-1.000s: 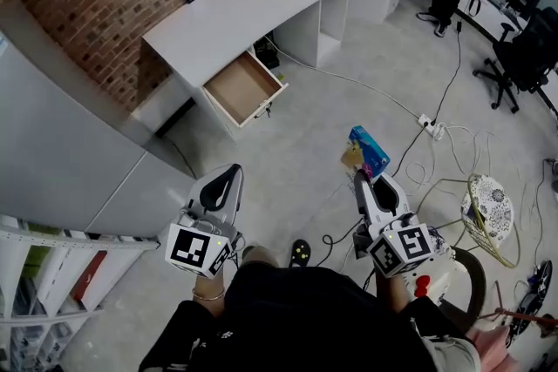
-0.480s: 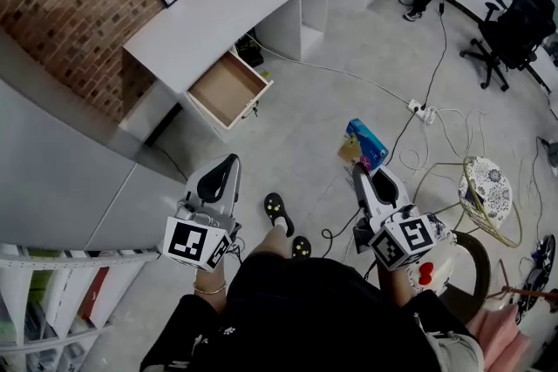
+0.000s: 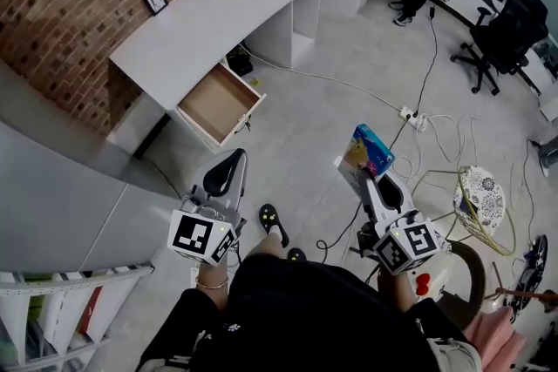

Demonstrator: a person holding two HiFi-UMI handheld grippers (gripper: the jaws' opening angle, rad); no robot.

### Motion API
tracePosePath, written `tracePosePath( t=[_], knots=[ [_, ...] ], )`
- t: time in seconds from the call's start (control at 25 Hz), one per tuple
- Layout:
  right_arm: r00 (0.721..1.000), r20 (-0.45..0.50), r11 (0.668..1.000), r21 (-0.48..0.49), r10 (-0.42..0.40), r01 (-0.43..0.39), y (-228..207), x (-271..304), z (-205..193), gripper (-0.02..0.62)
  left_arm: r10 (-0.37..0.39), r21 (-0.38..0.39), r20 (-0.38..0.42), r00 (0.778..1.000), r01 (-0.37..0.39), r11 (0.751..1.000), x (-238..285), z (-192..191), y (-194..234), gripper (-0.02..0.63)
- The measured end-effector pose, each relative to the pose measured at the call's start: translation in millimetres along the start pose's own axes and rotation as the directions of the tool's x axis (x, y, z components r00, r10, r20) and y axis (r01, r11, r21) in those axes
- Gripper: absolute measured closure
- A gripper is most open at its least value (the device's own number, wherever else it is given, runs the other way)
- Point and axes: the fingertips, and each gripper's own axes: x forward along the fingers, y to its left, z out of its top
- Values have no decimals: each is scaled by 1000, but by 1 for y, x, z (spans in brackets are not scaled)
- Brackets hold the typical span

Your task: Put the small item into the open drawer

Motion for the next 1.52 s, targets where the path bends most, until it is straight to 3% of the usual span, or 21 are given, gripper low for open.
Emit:
tracePosePath(
  t=[0.24, 0.6, 1.04, 1.52],
  knots=[
    [1000, -12, 1000, 14, 6, -6, -8, 44, 3, 499, -14, 2, -5, 1000, 14, 1000, 28, -3, 31, 609],
    [996, -56, 998, -19, 64, -65, -4, 122, 8, 499, 49, 13, -32, 998, -48, 999, 50, -9, 99, 609],
    [992, -66, 993, -39, 105, -107, 14, 188, 17, 499, 44, 3, -1, 999, -44, 999, 77, -3, 156, 609],
    [981, -88, 981, -67, 175, -181, 44, 265, 14, 499, 113, -15, 34, 993, -112, 994, 69, -3, 230, 609]
  ],
)
